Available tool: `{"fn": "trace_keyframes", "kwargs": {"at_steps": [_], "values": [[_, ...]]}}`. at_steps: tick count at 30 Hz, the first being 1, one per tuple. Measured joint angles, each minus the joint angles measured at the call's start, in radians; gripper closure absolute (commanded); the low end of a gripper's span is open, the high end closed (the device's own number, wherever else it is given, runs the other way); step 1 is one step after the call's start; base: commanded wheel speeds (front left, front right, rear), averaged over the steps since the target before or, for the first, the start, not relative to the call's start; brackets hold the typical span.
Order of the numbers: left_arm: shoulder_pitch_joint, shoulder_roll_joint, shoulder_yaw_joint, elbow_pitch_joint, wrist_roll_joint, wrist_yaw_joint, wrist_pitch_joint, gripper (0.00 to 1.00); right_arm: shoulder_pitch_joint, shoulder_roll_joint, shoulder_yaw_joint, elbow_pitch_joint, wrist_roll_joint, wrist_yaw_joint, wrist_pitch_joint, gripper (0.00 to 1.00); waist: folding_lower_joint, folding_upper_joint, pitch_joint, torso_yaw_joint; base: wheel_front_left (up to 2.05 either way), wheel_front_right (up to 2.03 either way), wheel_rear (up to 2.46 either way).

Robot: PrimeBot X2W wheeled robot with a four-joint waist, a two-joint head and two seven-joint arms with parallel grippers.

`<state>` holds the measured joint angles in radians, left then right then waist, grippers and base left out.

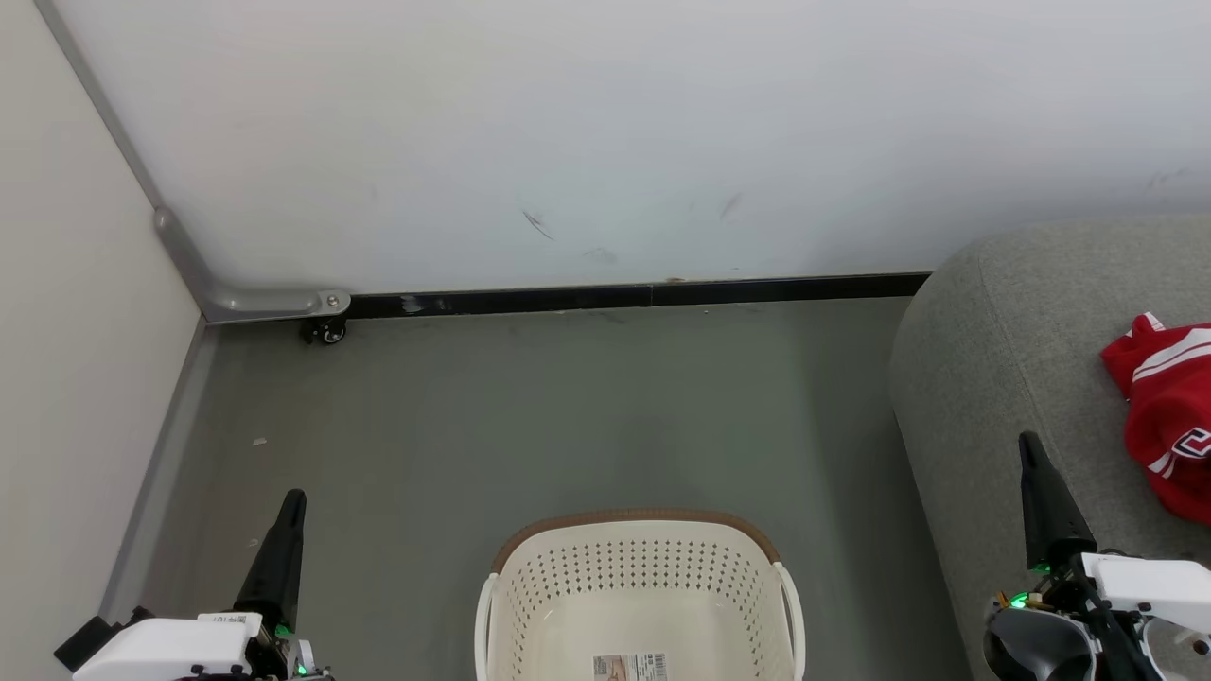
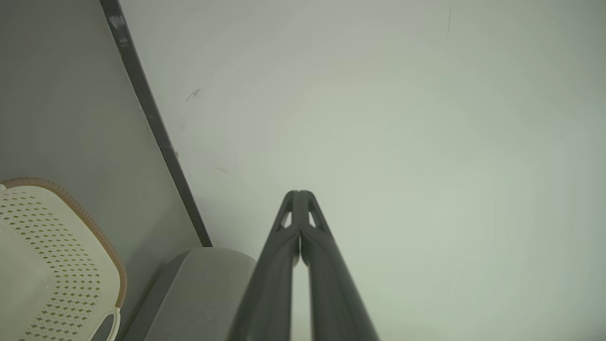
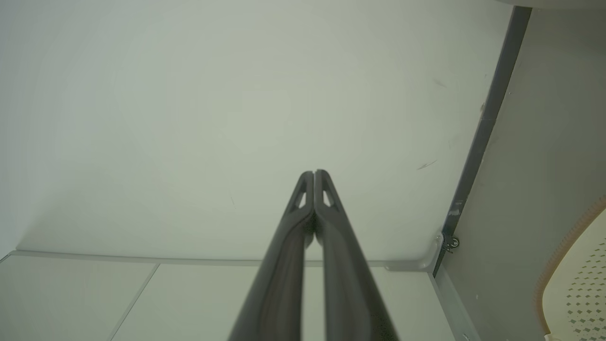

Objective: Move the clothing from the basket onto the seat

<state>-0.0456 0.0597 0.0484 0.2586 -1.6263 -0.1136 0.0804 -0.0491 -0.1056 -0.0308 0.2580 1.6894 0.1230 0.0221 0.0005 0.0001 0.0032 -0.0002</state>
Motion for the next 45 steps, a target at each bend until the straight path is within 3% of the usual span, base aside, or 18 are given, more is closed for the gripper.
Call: {"fn": "trace_keyframes", "kwargs": {"at_steps": [45], "values": [[-0.003,-0.001,0.004,0.016,0.000,-0.002,0.007,1.00,-0.013,0.001,-0.008,0.004,0.000,0.000,0.007,1.00,-0.0002,0.0000,0.000,0.000,0.00,0.00,0.00]]}}
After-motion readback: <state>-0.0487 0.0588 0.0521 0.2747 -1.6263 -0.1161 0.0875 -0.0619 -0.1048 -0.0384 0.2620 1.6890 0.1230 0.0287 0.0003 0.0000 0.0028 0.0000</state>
